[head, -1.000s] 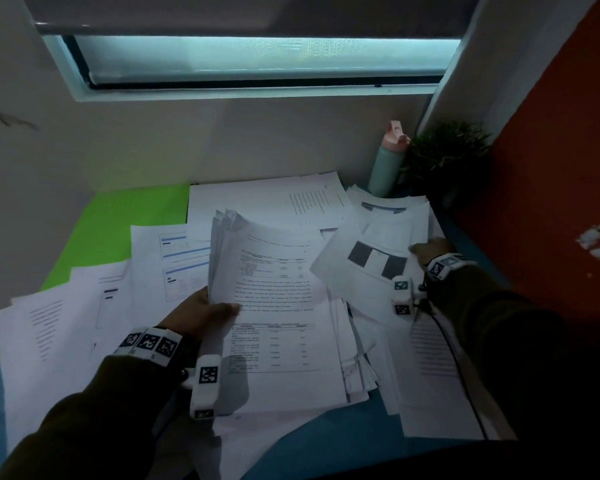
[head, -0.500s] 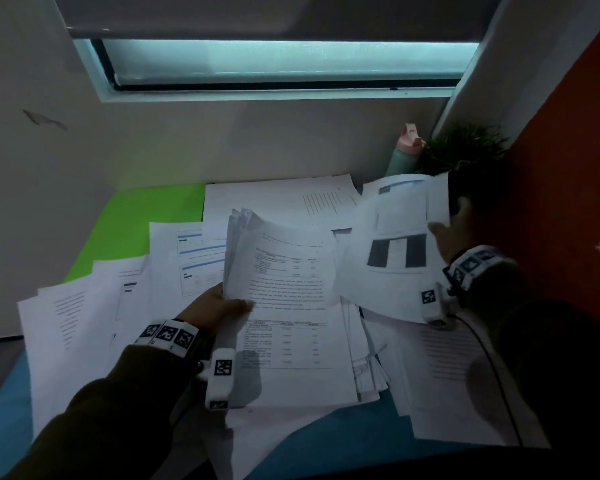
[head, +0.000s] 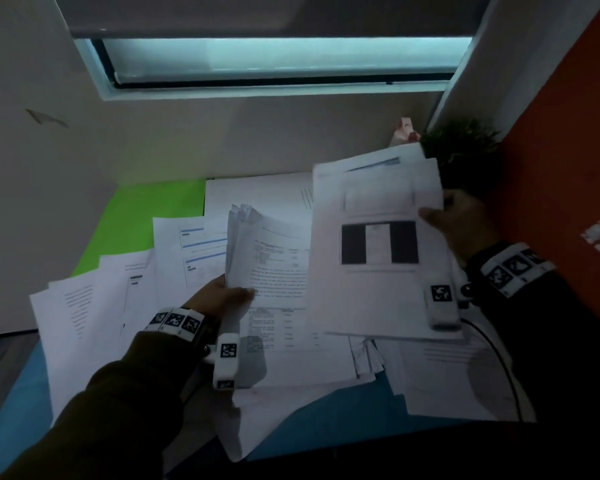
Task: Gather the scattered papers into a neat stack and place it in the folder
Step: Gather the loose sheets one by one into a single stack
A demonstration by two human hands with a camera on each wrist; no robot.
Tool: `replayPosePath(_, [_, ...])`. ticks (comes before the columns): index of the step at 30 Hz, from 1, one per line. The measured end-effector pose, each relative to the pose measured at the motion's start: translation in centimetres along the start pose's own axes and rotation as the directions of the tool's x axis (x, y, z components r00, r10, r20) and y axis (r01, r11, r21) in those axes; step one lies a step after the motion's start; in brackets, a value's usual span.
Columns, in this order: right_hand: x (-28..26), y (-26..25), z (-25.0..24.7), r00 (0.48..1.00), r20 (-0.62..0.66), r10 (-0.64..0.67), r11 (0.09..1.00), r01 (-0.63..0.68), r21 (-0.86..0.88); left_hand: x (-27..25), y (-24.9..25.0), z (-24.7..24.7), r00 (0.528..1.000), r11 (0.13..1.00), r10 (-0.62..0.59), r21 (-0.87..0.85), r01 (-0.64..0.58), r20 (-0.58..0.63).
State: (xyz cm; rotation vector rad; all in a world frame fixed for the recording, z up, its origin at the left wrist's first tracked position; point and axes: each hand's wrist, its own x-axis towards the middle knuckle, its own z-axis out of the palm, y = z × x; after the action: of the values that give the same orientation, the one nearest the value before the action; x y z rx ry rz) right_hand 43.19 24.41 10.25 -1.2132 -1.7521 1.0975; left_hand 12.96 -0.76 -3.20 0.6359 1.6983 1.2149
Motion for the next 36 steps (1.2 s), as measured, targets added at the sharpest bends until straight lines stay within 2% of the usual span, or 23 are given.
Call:
replayPosePath(1, [-0.2, 1.3, 0.5, 0.999, 0.045, 0.030, 0.993, -0.024, -0.113, 0.0, 0.0, 0.0, 1.000, 1.000, -0.010, -0.012, 0.010, -0.013])
replayPosePath(3, [-1.2, 3.4, 1.7, 0.988, 0.130, 0.080, 0.922, -0.023, -0.386, -0.3, 0.3, 0.2, 0.999, 1.000, -0.018, -0.013, 0.018, -0.034])
replayPosePath(5, [-2.3, 5.1, 3.2, 0.980, 0.171, 0.107, 0.865, -0.006, -0.502, -0.5, 0.7, 0.7, 0.999, 1.000, -0.008, -0.009, 0.008, -0.037])
replayPosePath(13, [-4.5, 6.6, 10.2, 0.980, 0.180, 0.090, 0.945, -0.026, -0.327, 0.4, 1.8, 4.0, 0.996, 0.996, 0.060, 0.071, -0.055, -0.071])
replayPosePath(17, [-5.4, 7.4, 11.8, 0.962, 0.245, 0.120, 0.953, -0.043, -0.300, 0.7, 1.4, 5.6, 0.995, 0.987, 0.095, 0.130, -0.092, -0.020])
replayPosePath(19, [-5.0, 8.0, 10.9, 0.957, 0.231, 0.174, 0.955, -0.106, -0.278, 0.8, 0.9, 5.7, 0.994, 0.983, 0.102, 0.156, -0.096, -0.035])
replayPosePath(22, [-3.6, 9.3, 6.6, 0.955, 0.099, 0.280, 0.954, -0.265, -0.143, 1.2, 0.2, 5.3, 0.991, 0.966, 0.113, 0.244, -0.091, -0.076])
replayPosePath(25, [-2.6, 11.1, 0.7, 0.934, -0.071, 0.350, 0.894, -0.356, -0.272, 1.0, -0.1, 5.4, 0.989, 0.959, 0.109, 0.271, -0.077, -0.104])
replayPosePath(28, [-1.3, 12.0, -2.5, 0.923, -0.152, 0.354, 0.871, -0.385, -0.306, 0.9, -0.1, 5.5, 0.987, 0.960, 0.110, 0.268, -0.075, -0.119])
replayPosePath(31, [1.4, 11.8, -2.5, 0.930, -0.084, 0.357, 0.861, -0.363, -0.357, 1.0, 0.0, 5.3, 0.988, 0.956, 0.118, 0.279, -0.086, -0.101])
replayPosePath(34, [3.9, 11.0, -0.9, 0.901, 0.011, 0.433, 0.850, -0.404, -0.338, 1.2, 0.0, 5.0, 0.991, 0.955, 0.101, 0.288, -0.073, -0.082])
replayPosePath(36, [5.2, 10.5, 0.7, 0.892, -0.002, 0.453, 0.840, -0.427, -0.334, 0.9, 0.4, 5.2, 0.991, 0.949, 0.097, 0.308, -0.066, -0.088])
